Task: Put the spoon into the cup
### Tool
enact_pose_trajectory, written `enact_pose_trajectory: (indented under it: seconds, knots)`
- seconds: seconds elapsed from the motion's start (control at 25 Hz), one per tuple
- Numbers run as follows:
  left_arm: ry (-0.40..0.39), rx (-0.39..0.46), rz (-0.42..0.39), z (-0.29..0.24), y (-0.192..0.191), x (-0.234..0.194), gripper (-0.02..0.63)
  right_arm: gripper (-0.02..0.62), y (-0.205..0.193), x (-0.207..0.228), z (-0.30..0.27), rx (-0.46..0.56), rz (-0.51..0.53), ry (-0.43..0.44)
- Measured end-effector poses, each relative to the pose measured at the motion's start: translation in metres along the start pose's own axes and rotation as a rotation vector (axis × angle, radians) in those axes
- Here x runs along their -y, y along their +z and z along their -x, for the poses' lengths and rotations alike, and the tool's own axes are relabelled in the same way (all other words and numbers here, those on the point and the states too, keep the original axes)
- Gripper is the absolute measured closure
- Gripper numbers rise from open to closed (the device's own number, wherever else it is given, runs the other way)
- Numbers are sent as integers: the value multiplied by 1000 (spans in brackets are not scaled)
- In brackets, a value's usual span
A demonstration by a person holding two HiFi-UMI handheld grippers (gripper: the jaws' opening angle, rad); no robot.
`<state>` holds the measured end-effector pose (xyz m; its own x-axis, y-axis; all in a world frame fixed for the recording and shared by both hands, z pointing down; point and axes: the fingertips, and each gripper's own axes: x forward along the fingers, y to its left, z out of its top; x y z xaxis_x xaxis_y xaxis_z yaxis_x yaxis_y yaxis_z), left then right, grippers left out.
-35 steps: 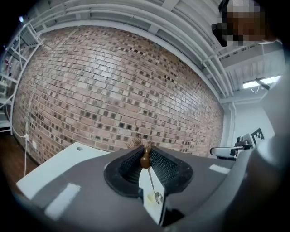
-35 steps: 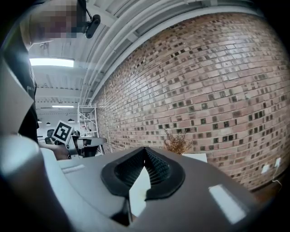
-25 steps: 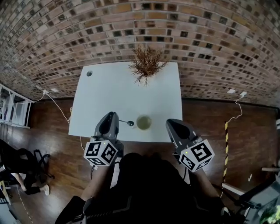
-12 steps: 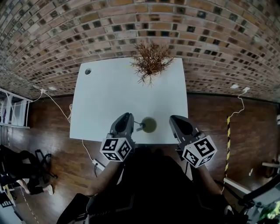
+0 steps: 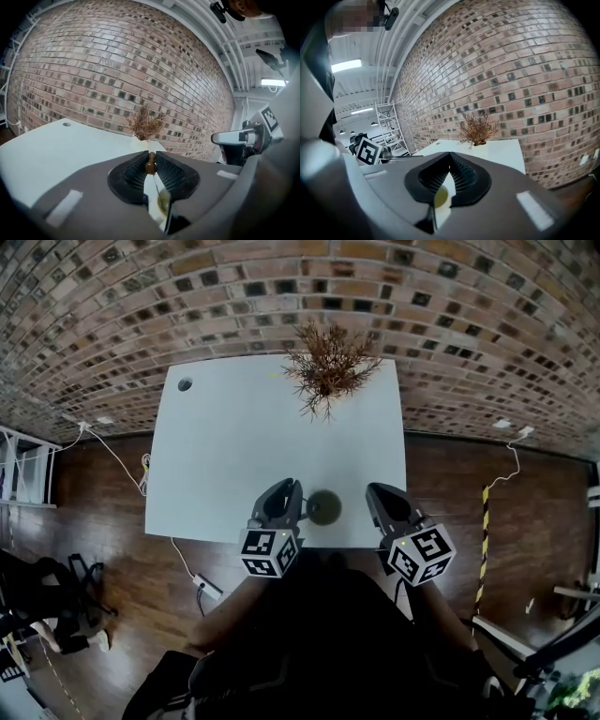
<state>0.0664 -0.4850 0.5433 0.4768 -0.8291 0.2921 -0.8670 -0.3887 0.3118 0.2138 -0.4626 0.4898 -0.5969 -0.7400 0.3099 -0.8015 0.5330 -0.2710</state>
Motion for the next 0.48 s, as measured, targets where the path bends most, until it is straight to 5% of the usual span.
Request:
enact_pose_trajectory:
  seconds: [0.48]
  knots:
    - [2,-22,-24,-15,-25,1,563,589,-23,13,-15,-70,-6,12]
